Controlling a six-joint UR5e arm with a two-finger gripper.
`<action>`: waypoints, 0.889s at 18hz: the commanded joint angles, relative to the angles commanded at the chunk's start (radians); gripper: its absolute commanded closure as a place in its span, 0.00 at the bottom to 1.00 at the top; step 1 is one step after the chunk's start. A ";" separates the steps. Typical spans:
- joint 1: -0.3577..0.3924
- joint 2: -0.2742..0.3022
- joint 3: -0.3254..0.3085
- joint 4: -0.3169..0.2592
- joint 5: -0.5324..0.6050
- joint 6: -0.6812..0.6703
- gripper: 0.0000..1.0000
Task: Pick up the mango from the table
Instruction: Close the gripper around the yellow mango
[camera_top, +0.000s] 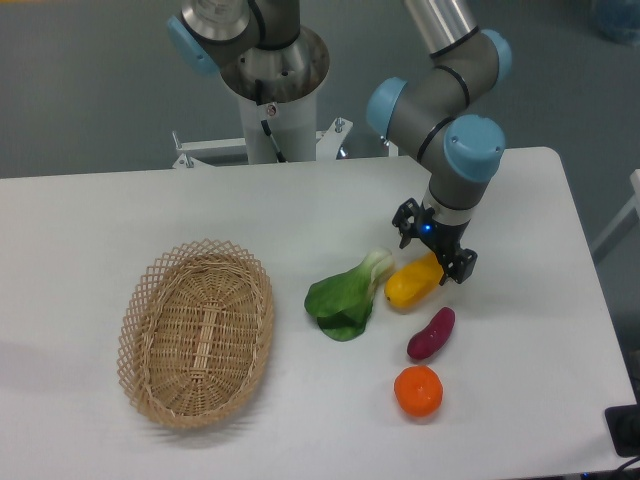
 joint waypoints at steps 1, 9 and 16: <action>-0.002 0.000 0.005 0.000 -0.002 0.000 0.00; -0.009 -0.009 -0.003 0.028 0.000 0.002 0.28; -0.006 -0.006 0.011 0.028 -0.003 0.000 0.57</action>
